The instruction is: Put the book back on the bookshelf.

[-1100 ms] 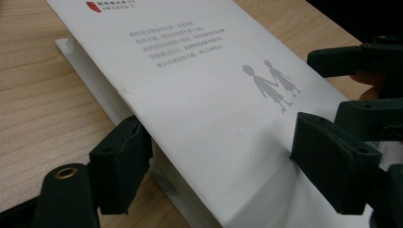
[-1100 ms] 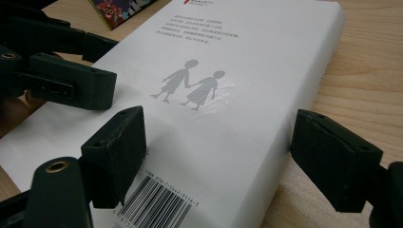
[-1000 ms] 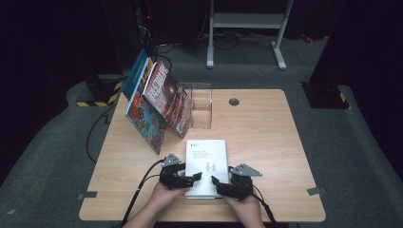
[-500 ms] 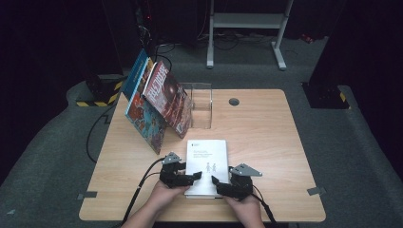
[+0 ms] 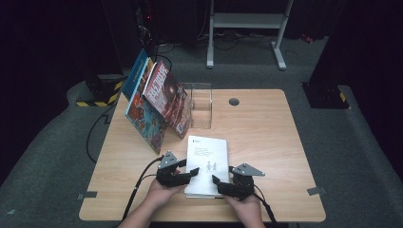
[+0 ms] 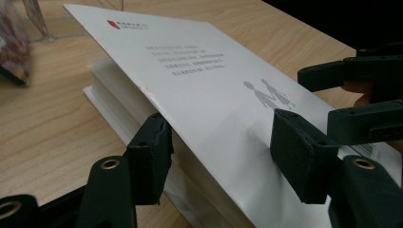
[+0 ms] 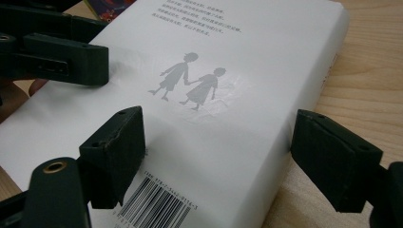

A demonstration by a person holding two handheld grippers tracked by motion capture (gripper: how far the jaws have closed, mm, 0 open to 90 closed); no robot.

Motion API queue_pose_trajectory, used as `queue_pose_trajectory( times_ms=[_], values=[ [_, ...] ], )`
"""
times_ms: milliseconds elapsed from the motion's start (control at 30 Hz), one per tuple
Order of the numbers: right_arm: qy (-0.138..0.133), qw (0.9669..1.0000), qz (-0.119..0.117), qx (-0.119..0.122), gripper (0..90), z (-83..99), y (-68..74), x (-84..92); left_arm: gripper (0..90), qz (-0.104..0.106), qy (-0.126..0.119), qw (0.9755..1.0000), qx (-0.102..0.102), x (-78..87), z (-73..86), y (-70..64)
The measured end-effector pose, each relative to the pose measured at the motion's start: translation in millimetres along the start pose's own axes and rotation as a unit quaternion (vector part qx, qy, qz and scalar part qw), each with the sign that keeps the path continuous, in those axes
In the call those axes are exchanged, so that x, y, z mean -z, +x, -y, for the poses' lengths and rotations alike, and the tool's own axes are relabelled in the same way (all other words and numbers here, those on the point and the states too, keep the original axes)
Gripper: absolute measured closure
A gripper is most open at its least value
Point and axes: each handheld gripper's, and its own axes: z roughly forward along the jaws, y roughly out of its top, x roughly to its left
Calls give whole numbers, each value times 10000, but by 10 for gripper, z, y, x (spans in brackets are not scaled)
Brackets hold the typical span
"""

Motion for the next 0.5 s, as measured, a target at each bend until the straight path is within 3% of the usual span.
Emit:
queue_pose_trajectory(
  times_ms=[133, 233, 267, 333, 500],
  values=[
    [-9, 10000, -17, 41, 200, -7, 1, 10, 433, 55, -9, 10000, 10, 8, -6, 19],
    [26, 9999, 22, 99, 196, -9, 9, -1, 430, 108, 204, 9992, 334, -21, -2, 60],
    [26, 9999, 22, 99, 196, -9, 9, -1, 429, 108, 204, 9992, 334, -21, -2, 60],
    [59, 9999, 27, 103, 194, -12, 6, -4, 427, 165, 399, 9977, 519, -54, -21, 101],
    [131, 9998, 68, 126, 207, -20, -13, 2, 409, 291, 432, 9970, 569, -122, -20, 168]
  ],
)
